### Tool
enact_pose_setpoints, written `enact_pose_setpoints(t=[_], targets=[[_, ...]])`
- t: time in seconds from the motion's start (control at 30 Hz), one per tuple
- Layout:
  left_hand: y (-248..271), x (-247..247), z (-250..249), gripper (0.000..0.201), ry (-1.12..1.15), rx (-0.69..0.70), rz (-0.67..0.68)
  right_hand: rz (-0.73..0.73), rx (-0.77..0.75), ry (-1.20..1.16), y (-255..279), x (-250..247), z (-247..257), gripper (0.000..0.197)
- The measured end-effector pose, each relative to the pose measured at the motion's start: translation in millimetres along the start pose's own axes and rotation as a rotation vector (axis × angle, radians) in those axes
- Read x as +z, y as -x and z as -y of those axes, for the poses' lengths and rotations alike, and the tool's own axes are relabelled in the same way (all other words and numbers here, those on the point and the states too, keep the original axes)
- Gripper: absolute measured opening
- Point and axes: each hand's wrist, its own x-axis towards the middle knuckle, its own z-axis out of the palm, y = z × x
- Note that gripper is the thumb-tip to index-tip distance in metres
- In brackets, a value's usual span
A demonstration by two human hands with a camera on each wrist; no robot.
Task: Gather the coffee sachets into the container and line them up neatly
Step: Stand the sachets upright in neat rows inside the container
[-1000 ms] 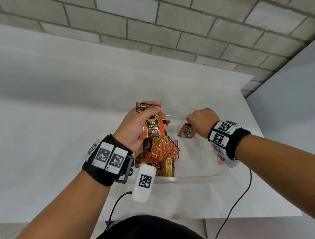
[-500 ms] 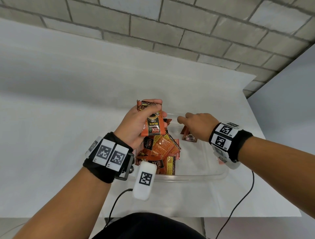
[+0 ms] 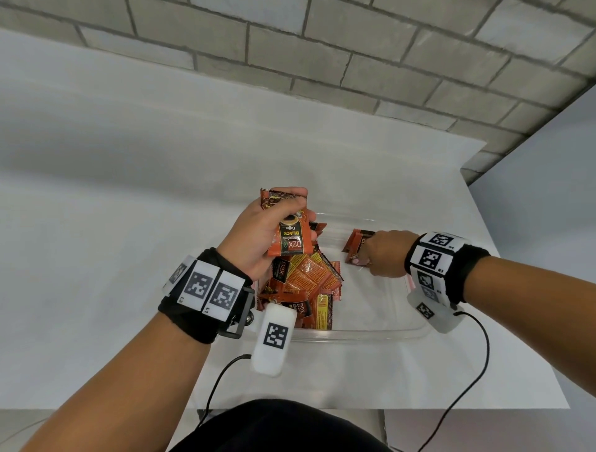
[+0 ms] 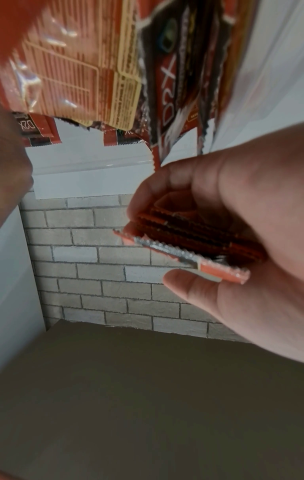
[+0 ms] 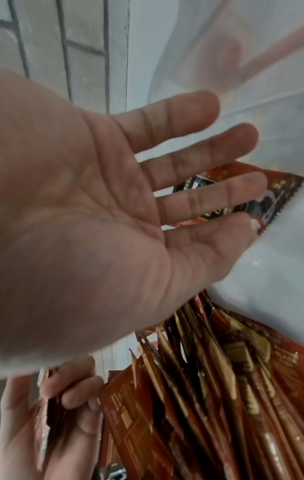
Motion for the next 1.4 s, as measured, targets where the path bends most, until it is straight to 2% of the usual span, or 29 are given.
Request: enact_pose_setpoints(t=[0.13,0.37,0.5,0.8,0.93,1.1,1.17,1.27,1.33,1.4], targets=[[0,1,0,0.043,-0.009,0.008,0.003,0.065,0.002,0.066,-1,-2,3,0.039],[-1,0,-1,0.030,0.003,-0.006,0.006,0.008,-0.029,0.049,-5,-1,5,0.048],[0,0,-2,0.041,-0.019,0.005,0.003,-0.015,-0.021,0.042,-3,-2,7,0.051],[-1,-5,-3,0.040,-0.010,0.002,0.002,-0.040,-0.015,0.038,0,-1,8,0.048],[-2,-7,-2,0.024,0.001,-0.024,-0.014,-0.047,-0.030,-0.036,0,3,1,0.045],[-1,-6,-2,0.025,0.011,-0.091,0.043,-0.203,-0.018,-0.295,9,4,-14,0.022],[0,-4,-1,0.029,-0.026,-0.105,0.067,-0.373,-0.058,-0.529,23,-1,-18,0.015],[1,2,5,0.037,-0.134,-0.085,0.109,-0.631,-0.148,-1.062,53,-10,-8,0.016],[2,7,8,0.043,-0.163,-0.058,0.128,-0.684,-0.190,-1.273,68,-13,6,0.017],[3,12,11,0.049,-0.153,-0.034,0.127,-0.679,-0.185,-1.357,76,-11,16,0.016]])
